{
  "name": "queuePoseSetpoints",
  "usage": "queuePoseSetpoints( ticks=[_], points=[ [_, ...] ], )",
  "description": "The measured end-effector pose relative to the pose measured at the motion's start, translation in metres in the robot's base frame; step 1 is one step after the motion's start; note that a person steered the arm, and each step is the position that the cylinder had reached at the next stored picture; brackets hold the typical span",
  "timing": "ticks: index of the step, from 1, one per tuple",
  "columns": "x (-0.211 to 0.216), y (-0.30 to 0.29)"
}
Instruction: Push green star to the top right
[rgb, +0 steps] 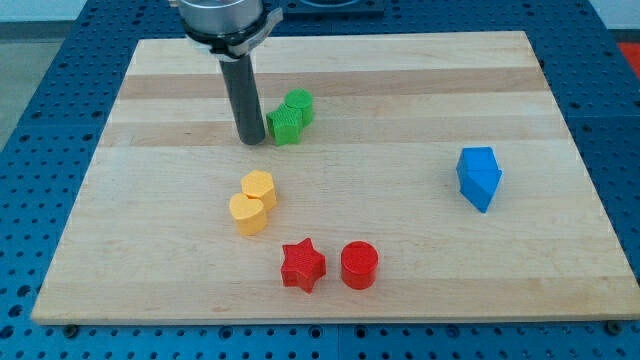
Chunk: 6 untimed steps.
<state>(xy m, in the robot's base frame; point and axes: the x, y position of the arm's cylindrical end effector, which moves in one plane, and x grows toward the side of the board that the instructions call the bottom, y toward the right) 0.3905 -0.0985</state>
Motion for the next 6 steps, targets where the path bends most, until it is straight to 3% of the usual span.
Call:
queuePoseSetpoints(
  ticks=[6],
  points=[
    [-0.025, 0.17]
  ],
)
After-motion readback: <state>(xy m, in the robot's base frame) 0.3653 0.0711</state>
